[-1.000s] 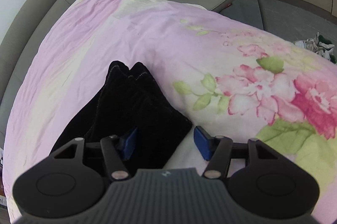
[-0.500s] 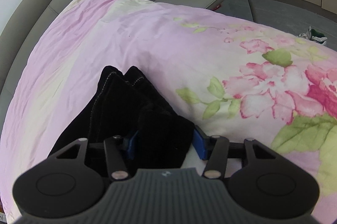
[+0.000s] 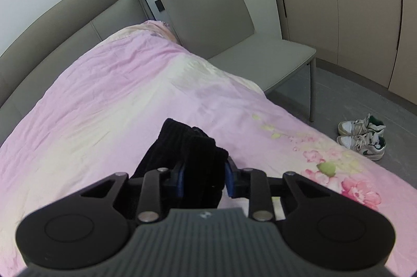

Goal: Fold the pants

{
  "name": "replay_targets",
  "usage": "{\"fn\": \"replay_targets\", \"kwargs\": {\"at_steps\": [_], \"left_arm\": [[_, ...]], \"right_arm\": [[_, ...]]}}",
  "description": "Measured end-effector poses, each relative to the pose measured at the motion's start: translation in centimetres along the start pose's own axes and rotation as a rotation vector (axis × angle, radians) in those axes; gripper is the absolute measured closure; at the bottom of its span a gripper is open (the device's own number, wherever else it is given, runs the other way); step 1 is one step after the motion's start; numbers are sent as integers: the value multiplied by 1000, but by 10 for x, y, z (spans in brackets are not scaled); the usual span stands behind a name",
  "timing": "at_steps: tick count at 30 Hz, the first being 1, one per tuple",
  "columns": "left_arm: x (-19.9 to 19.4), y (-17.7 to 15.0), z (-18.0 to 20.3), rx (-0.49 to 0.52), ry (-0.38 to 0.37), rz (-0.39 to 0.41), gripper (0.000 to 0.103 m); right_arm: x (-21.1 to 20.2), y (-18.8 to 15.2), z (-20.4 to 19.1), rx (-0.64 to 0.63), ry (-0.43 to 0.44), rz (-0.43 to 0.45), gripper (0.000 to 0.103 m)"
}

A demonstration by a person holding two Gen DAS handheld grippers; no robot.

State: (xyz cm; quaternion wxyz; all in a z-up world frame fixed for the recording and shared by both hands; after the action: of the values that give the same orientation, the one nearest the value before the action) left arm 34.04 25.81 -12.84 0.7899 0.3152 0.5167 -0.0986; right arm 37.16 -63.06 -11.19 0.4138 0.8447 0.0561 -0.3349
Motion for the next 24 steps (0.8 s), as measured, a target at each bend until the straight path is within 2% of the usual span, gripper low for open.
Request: {"fn": "replay_targets", "kwargs": {"at_steps": [5, 8, 10, 13, 17, 20, 21, 23, 24], "left_arm": [[-39, 2, -19, 43, 8, 15, 69], [-44, -7, -49, 77, 34, 0, 69], [-33, -17, -72, 70, 57, -50, 69], [-5, -33, -103, 38, 91, -141, 68], [15, -44, -118, 76, 98, -145, 66], [28, -46, -117, 133, 125, -170, 58], [31, -47, -117, 161, 138, -184, 52], [30, -47, -115, 224, 150, -190, 42], [26, -45, -114, 249, 147, -196, 37]], "right_arm": [[-51, -9, 13, -12, -18, -21, 80], [-70, -33, 46, 50, -41, -85, 80], [-73, -57, 72, 112, -65, -124, 79], [-68, -92, 97, 113, -119, -159, 79], [-61, -115, 112, 88, -139, -150, 79], [-52, -120, 113, 62, -159, -168, 74], [-50, -120, 114, 54, -168, -181, 71], [-51, -116, 115, 57, -178, -187, 62], [-53, -114, 115, 50, -181, -197, 53]]}}
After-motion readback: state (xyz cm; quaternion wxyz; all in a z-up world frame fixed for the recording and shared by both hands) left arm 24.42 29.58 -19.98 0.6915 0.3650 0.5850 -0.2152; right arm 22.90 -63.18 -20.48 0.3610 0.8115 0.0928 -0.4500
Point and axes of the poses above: each gripper's, at about its wrist camera, not at the fingertips, and x roughly the way its jaws point, z to its right, y to its top, the point moved 3 cm from there along x, roughly the way its jaws point, and after that the axes turned 13 degrees about y, right-handed, at the moved point
